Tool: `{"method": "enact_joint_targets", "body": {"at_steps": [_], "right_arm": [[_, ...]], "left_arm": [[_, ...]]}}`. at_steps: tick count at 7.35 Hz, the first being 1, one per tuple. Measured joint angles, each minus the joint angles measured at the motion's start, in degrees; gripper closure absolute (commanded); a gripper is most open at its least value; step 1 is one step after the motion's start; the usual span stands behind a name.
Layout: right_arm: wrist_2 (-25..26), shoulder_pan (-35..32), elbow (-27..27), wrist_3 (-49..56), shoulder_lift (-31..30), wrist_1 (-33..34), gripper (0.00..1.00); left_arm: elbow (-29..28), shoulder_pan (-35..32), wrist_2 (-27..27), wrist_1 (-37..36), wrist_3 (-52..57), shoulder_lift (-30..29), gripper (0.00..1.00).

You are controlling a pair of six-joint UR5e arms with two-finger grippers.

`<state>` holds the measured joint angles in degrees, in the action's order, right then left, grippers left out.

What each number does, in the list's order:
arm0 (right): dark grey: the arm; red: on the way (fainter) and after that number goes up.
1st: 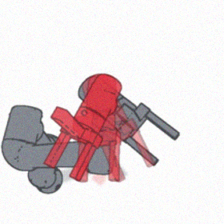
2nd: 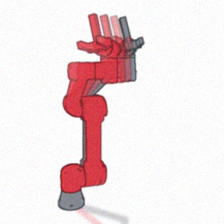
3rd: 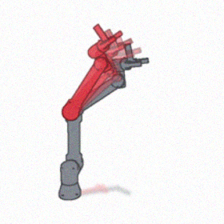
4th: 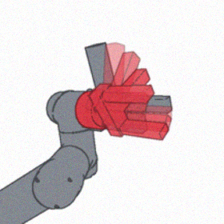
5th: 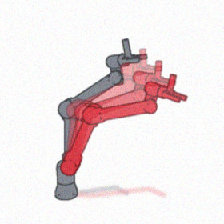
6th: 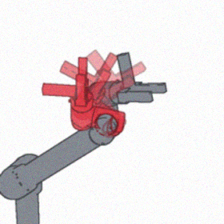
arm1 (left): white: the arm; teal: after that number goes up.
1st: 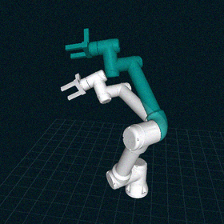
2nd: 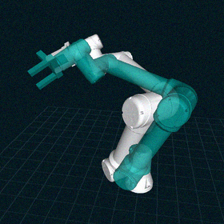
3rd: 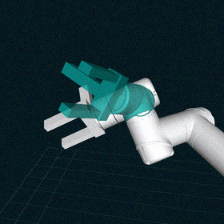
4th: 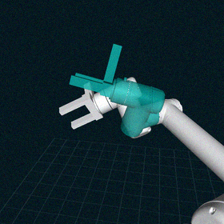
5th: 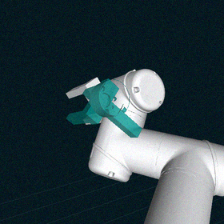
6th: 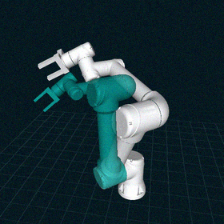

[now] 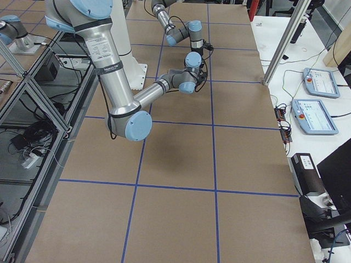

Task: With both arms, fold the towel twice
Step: 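Drag the towel's far end away from the robot with the left gripper, straightening it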

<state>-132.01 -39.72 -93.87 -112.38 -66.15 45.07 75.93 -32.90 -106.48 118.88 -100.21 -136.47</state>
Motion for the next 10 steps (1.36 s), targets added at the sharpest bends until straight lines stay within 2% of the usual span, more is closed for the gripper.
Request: {"method": "enact_joint_targets", "body": {"at_steps": [2,3,4,7,10], "right_arm": [[0.0,0.0,0.0,0.0,-0.2,-0.1,0.01],[0.0,0.0,0.0,0.0,-0.2,-0.1,0.01],[0.1,0.0,0.0,0.0,-0.2,-0.2,0.01],[0.1,0.0,0.0,0.0,-0.2,-0.2,0.01],[0.1,0.0,0.0,0.1,-0.3,-0.2,0.01]], "left_arm": [[-3.8,-1.8,0.9,0.3,0.8,-2.3,1.0],[-5.4,-2.6,1.0,0.9,1.3,-2.9,0.42],[-7.1,-3.3,1.1,2.3,1.6,-3.4,0.0],[-8.9,-4.1,0.8,5.1,2.6,-4.8,0.0],[-7.7,-4.2,-3.3,5.2,2.8,-5.0,0.0]]}}
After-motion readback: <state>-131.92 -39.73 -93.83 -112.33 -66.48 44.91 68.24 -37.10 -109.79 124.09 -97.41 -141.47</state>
